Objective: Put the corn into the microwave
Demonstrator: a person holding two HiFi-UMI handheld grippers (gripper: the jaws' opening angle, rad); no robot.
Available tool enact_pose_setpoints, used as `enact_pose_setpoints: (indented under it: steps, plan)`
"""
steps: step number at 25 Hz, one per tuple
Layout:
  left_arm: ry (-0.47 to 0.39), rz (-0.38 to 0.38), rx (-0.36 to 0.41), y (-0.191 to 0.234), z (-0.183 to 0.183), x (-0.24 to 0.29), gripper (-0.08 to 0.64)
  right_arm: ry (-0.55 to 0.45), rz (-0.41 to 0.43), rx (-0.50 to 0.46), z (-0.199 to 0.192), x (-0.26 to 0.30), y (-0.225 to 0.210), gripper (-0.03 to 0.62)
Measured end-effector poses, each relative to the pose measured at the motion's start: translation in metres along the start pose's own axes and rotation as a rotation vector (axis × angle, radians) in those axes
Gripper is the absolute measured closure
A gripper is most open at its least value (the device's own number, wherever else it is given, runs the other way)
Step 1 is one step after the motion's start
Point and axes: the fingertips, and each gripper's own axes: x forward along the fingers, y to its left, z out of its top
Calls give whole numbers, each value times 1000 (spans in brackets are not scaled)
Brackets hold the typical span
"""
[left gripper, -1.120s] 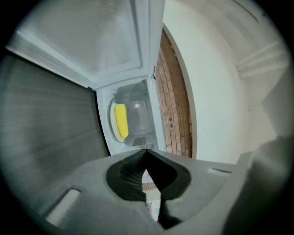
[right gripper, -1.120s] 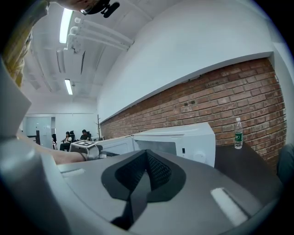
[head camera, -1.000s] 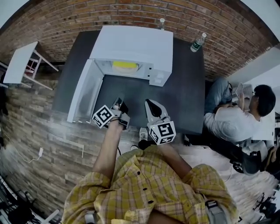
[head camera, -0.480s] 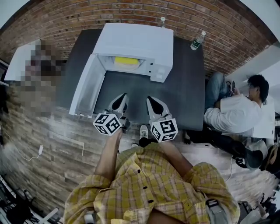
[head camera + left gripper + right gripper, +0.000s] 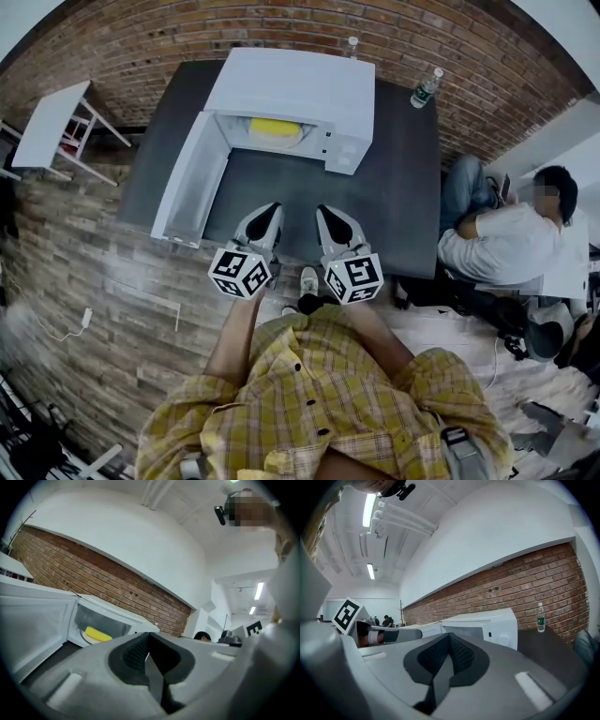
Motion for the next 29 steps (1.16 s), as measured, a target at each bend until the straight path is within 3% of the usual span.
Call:
enact_pose_setpoints:
  steps: [17, 29]
  plan:
    - [27, 33, 230, -33, 1, -15, 560, -5, 13, -6, 1, -13, 7, 591]
    - [32, 37, 247, -38, 2, -16, 560, -8, 15, -3, 2, -19, 6, 591]
